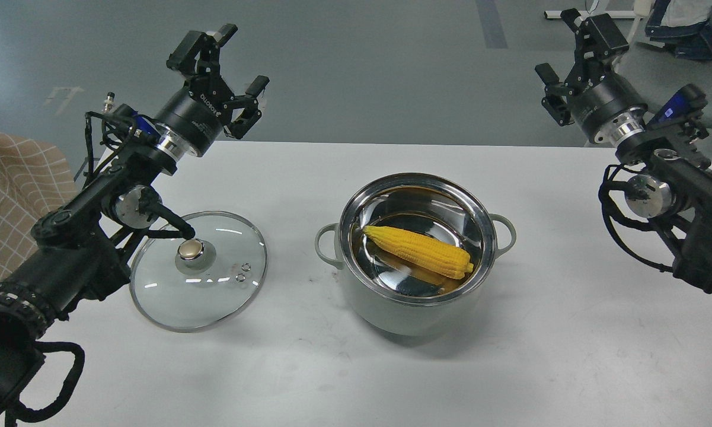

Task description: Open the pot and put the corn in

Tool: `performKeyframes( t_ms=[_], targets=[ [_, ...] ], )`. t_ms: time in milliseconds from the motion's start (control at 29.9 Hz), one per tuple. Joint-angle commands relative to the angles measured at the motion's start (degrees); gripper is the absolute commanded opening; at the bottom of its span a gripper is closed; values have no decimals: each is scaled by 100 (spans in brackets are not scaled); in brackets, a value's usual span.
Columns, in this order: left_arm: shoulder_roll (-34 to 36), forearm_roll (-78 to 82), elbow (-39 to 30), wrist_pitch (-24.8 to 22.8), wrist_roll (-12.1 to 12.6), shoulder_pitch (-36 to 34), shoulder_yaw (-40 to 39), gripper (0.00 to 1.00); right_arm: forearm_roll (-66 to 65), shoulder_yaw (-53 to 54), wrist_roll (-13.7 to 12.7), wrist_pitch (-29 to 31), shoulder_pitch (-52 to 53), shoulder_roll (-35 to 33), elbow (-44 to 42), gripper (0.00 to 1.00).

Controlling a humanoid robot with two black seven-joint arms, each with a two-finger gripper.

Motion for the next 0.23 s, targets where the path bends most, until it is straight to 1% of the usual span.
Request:
performKeyframes(
  t_ms=[0,67,201],
  targets=[
    [-16,-58,-72,-8,-8,130,-22,98,19,291,0,24,-221,62,56,100],
    [-7,-67,-212,-8,1,165,-83,98,19,396,0,24,-265,62,161,100],
    [-25,-76,-248,-8,10,165,-373,98,46,537,0,24,-265,62,249,100]
  ],
)
